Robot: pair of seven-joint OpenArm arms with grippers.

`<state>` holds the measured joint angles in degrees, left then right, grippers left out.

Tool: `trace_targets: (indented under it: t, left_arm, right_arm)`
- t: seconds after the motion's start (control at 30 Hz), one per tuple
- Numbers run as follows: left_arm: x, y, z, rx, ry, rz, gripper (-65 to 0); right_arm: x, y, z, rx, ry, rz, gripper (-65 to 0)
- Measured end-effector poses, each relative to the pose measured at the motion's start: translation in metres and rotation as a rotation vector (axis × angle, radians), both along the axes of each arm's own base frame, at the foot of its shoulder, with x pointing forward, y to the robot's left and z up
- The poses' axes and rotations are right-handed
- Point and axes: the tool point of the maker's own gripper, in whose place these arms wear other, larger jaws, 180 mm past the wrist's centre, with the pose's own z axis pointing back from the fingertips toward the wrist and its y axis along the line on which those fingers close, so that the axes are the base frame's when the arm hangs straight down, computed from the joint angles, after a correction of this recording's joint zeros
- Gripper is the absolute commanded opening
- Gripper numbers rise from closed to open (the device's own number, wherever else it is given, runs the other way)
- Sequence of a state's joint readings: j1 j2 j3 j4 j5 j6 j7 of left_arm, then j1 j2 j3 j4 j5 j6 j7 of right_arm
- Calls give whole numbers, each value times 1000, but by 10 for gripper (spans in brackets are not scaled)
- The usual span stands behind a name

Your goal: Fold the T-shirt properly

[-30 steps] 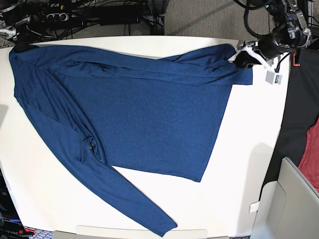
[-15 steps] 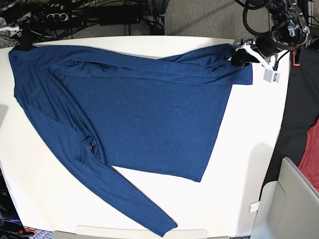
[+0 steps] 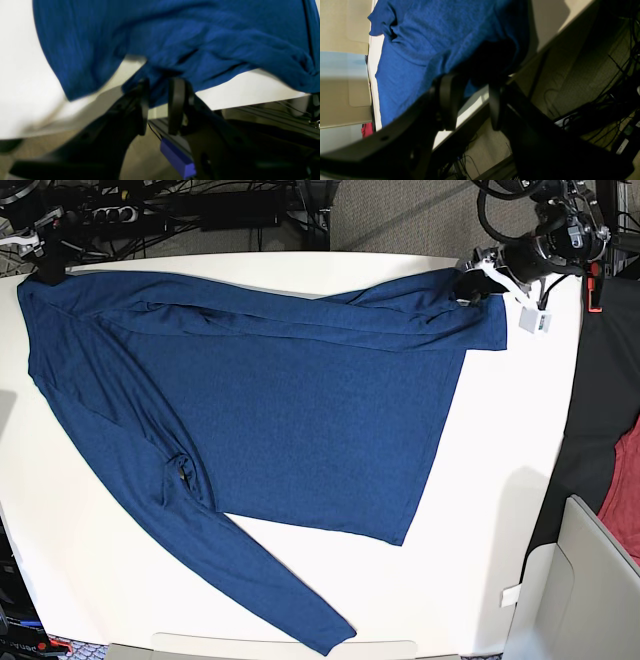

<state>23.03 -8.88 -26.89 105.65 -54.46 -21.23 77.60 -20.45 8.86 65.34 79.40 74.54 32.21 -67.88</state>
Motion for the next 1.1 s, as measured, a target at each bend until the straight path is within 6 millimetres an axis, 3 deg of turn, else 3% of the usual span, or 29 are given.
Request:
trace_targets:
  t: [0.1, 0.37, 0.6, 0.73, 0.97, 1.1]
  left_arm:
    - [-6, 1, -10, -16, 40, 14, -513]
    - [-5, 0, -11, -25, 37, 20, -513]
    - [8, -13, -22, -150, 23, 69, -521]
    - [12, -12, -23, -149, 20, 73, -625]
    - [13, -1, -6, -46, -4, 36, -641]
    - [23, 29, 17, 35, -76, 84, -641]
  right_arm:
    - [0, 0, 0, 1, 1, 0, -437]
    - [0, 0, 0, 0, 1, 0, -437]
    - [0, 0, 0, 0, 0, 0, -437]
    - [0, -1, 1, -3, 0, 2, -437]
    - [1, -3, 2, -7, 0, 2, -437]
    - [0, -2, 1, -6, 1, 2, -437]
